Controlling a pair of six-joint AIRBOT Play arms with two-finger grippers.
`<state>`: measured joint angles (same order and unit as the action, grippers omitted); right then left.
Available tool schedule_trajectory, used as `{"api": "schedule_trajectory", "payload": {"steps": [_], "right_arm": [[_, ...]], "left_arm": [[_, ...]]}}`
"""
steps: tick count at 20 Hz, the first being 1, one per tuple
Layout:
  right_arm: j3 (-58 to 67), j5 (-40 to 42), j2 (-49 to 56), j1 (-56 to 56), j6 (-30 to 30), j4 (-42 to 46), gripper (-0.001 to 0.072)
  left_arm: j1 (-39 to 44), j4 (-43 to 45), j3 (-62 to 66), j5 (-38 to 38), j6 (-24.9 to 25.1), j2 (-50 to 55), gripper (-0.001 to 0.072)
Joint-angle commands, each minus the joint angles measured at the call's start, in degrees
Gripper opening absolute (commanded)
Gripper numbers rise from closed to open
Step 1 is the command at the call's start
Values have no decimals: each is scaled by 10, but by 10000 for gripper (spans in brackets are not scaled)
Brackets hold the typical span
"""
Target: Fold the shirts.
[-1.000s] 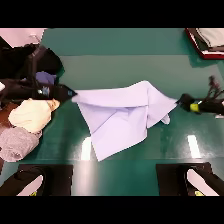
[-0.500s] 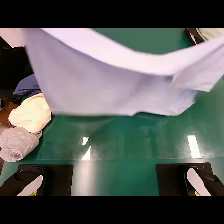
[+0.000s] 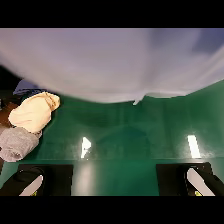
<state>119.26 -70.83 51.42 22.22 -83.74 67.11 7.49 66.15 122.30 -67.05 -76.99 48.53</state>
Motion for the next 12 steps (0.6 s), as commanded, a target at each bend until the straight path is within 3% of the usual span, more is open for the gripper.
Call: {"api": "schedule_trajectory", "payload": {"steps": [1, 4, 6, 9, 12], "right_arm": [[-2, -16, -9, 0, -29, 131, 14], [-65, -46, 0, 0, -33, 130, 14], [-79, -112, 46, 0, -39, 97, 14], [-107, -165, 129, -36, -43, 74, 14], [-165, -116, 199, -93, -42, 78, 14]], "left_arm": [[0, 123, -7, -31, -46, -9, 23], [0, 235, -113, -96, -95, -9, 23], [0, 234, -234, -87, -103, -7, 23], [0, 195, -406, 1, -118, 16, 23], [0, 160, -508, 141, -117, 79, 23]]}}
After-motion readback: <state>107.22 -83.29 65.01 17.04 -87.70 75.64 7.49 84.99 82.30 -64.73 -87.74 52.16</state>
